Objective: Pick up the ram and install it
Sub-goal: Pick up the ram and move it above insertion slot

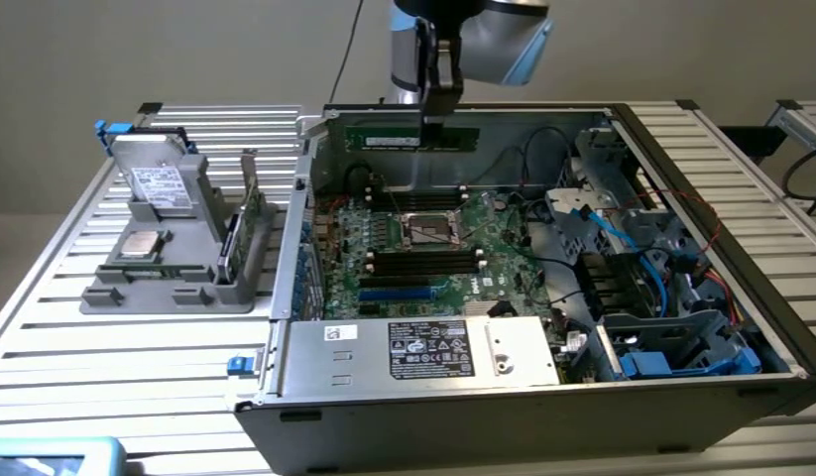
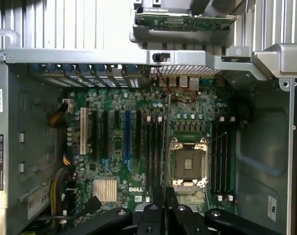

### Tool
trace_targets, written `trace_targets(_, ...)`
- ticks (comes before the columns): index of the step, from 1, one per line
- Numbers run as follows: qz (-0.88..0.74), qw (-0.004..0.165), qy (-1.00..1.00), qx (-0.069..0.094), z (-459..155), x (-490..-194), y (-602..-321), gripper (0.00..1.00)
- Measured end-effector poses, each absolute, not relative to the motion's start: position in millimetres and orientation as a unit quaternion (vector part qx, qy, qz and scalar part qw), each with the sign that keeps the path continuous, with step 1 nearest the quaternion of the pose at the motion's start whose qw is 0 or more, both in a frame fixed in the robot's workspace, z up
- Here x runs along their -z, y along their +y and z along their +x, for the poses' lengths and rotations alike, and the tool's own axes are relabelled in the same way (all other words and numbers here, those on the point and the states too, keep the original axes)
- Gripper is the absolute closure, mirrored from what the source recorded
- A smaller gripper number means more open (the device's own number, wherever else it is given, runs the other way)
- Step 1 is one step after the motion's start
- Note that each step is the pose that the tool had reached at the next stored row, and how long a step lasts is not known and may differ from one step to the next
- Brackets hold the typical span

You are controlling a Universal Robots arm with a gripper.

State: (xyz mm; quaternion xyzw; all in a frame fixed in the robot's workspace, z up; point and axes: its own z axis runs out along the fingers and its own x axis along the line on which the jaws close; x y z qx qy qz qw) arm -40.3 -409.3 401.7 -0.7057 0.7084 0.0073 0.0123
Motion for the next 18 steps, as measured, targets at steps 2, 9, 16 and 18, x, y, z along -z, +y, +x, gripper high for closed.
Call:
trace_targets(2, -0.706, 0.012, 0.708, -0.007, -35, -399, -408, 0.87)
trace_targets(9, -0.712, 0.012, 0.703, -0.007, -26, -395, -401, 0.87)
trace_targets(16, -0.716, 0.012, 0.698, -0.007, -24, -391, -394, 0.87)
trace_targets(18, -0.717, 0.012, 0.697, -0.007, -24, -389, -390, 0.87)
